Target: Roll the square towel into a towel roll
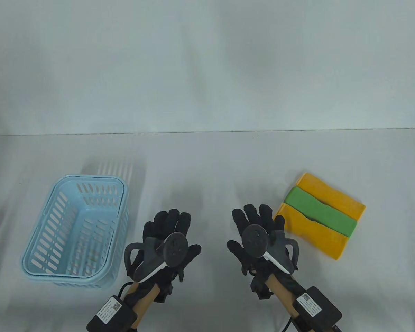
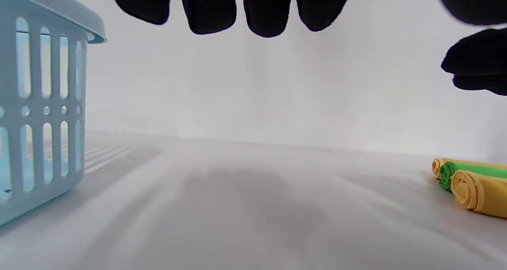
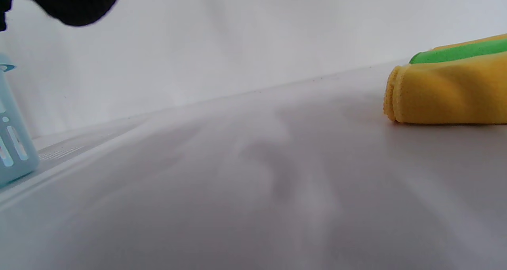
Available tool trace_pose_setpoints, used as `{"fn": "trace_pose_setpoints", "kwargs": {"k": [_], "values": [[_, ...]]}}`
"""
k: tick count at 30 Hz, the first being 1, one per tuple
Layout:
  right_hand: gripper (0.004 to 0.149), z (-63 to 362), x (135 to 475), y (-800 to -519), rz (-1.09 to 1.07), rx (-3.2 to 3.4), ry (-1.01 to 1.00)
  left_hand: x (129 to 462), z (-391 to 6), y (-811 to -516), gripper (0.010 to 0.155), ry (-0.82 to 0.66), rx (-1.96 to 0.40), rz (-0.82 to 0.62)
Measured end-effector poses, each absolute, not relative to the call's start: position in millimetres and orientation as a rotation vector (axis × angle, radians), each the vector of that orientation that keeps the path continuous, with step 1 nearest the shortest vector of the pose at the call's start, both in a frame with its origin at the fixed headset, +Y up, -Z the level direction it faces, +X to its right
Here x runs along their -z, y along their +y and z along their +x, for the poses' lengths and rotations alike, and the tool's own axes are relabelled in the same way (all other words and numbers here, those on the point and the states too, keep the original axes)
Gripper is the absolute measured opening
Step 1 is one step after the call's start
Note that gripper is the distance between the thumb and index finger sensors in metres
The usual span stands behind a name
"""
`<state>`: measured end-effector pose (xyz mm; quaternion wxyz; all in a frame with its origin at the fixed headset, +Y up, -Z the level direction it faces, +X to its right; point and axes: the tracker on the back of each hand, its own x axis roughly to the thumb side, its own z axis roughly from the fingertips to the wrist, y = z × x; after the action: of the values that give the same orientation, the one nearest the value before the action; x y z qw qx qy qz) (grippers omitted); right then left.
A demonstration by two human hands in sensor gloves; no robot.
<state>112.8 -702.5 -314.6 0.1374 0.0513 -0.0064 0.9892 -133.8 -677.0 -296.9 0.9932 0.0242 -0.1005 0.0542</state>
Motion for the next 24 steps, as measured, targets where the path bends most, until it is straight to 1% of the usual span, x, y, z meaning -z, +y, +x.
{"fn": "trace_pose_setpoints", "kwargs": {"k": [7, 10, 16, 24], "values": [[0.085, 118.6, 322.3, -714.8, 0.097, -2.899, 0.07, 299.5, -132.0, -680.7, 0.089, -0.202, -0.106, 0.03], [0.087, 120.5, 324.3, -712.8, 0.083, -2.897, 0.108, 301.2, -129.5, -678.8, 0.088, -0.207, -0.086, 0.053], [0.087, 122.1, 325.1, -708.2, 0.091, -2.857, 0.102, 302.6, -128.2, -679.1, 0.088, -0.214, -0.064, 0.057], [0.086, 119.8, 327.1, -704.9, 0.108, -2.836, 0.1, 303.2, -132.4, -675.4, 0.088, -0.204, -0.093, 0.062]]}}
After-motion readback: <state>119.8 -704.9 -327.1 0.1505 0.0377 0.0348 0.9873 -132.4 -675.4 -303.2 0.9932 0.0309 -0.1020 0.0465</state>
